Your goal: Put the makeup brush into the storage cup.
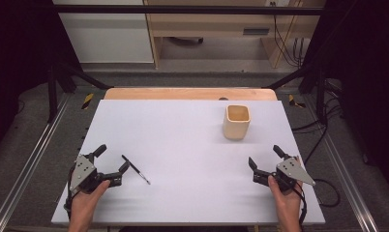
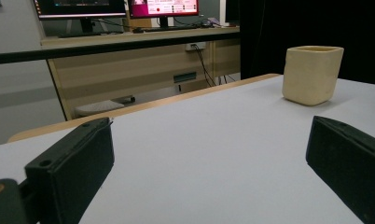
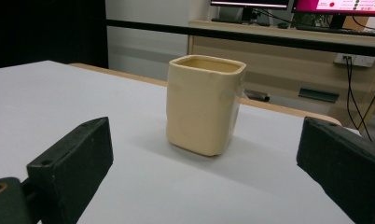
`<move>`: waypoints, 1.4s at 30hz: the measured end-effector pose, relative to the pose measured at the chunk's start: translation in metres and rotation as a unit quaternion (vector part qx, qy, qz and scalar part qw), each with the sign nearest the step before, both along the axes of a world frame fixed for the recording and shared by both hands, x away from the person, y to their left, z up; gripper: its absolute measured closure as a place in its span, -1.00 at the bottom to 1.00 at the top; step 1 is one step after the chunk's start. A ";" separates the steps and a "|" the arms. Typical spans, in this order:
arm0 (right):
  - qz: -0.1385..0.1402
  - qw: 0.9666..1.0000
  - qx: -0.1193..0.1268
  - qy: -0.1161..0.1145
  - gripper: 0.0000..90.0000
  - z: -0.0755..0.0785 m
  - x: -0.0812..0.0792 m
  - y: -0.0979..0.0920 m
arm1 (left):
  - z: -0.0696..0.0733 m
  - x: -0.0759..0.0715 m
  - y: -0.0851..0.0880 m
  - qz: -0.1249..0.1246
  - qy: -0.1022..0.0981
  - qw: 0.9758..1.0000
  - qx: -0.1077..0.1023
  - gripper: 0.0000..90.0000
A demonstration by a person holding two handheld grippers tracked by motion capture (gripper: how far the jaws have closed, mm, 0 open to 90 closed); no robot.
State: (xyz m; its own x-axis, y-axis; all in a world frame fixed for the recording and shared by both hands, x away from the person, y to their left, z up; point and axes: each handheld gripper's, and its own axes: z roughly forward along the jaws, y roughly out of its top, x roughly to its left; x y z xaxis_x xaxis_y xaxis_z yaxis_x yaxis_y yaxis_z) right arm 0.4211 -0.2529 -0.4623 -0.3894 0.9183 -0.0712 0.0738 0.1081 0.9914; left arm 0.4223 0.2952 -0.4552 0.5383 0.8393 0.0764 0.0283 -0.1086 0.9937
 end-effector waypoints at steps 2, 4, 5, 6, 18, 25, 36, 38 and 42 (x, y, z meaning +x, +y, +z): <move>0.000 1.000 -0.001 0.003 -0.92 -0.001 0.000 0.001 | 0.000 0.000 -0.001 -0.002 -0.001 1.000 0.002 -0.98; 0.001 1.000 -0.004 0.005 -0.92 -0.001 0.000 0.002 | 0.000 0.000 -0.001 -0.003 -0.002 1.000 0.005 -0.98; 0.001 1.000 -0.004 0.006 -0.92 -0.001 0.000 0.002 | 0.000 0.000 -0.001 -0.003 -0.002 1.000 0.005 -0.98; 0.000 1.000 -0.005 0.007 -0.92 -0.001 0.000 0.002 | 0.001 0.000 -0.002 -0.003 -0.002 1.000 0.005 -0.98; -0.002 1.000 -0.006 0.020 -0.92 -0.002 0.000 0.007 | 0.002 -0.001 -0.002 -0.008 -0.005 1.000 0.005 -0.98; 0.000 1.000 -0.005 0.023 -0.93 -0.002 -0.001 0.007 | 0.004 -0.001 -0.003 -0.015 -0.006 1.000 0.011 -0.98; 0.003 1.000 -0.004 0.026 -0.93 -0.002 -0.001 0.007 | 0.020 0.005 -0.023 -0.051 -0.006 0.997 0.053 -0.98; 0.003 1.000 -0.003 0.027 -0.93 -0.002 -0.001 0.007 | 0.024 0.005 -0.024 -0.058 -0.007 0.996 0.064 -0.98; 0.003 1.000 -0.003 0.027 -0.93 -0.002 -0.002 0.008 | 0.040 0.009 -0.029 -0.083 -0.004 0.992 0.094 -0.97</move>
State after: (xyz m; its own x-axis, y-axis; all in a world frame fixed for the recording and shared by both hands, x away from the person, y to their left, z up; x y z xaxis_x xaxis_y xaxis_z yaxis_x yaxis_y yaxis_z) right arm 0.4194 -0.2453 -0.4644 -0.3977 0.9158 -0.0558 0.1265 0.1150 0.9853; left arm 0.4314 0.2658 -0.4155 0.6669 0.7095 0.2279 -0.0137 -0.2942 0.9557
